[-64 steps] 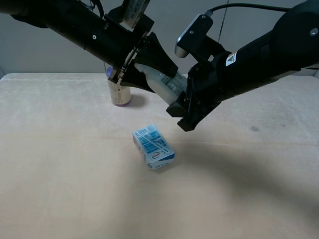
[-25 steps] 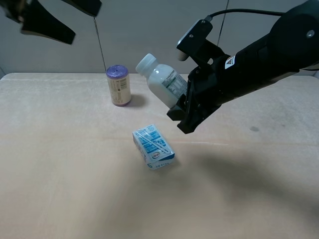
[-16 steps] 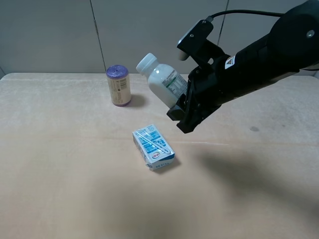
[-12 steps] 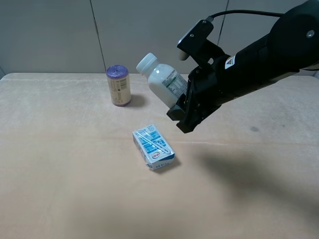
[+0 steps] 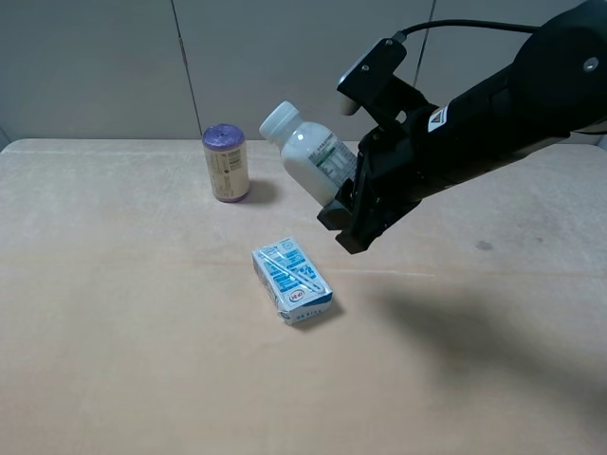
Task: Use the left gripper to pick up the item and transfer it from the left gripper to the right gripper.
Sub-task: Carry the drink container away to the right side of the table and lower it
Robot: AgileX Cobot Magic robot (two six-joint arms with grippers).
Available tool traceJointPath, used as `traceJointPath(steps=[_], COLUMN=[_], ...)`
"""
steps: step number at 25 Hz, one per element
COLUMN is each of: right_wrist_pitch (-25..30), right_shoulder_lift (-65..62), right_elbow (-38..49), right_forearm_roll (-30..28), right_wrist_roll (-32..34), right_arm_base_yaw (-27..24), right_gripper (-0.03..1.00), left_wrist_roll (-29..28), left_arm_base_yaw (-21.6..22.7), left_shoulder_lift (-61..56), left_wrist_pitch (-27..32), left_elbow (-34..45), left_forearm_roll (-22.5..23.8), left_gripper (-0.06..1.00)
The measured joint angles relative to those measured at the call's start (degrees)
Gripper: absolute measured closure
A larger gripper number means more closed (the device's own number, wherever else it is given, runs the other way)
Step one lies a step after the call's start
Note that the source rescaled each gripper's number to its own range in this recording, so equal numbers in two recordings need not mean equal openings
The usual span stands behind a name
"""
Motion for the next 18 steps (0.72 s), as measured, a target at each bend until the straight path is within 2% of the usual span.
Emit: traceJointPath(steps=[6,10,18], right_wrist_pitch=[0.5,1.03,1.19], right_shoulder_lift=[0.0,0.0,0.0], right_elbow=[0.0,0.0,0.0], right_forearm_roll=[0.0,0.0,0.0], right_wrist_roll=[0.61,0.87,1.03], right_arm_base_yaw=[0.0,0.0,0.0], right_gripper=[0.92,0.92,0.92], left_wrist_roll=[-0.1,-1.33,-2.71], left_arm_base_yaw=[0.12,0.13,0.18], left_shoulder_lift=[-14.46,-21.69,-24.12], left_wrist_pitch=[0.0,0.0,0.0], left_elbow=[11.52,17.08,25.19], left_forearm_roll=[0.4,3.15,4.43], left_gripper=[0.0,0.03,0.06])
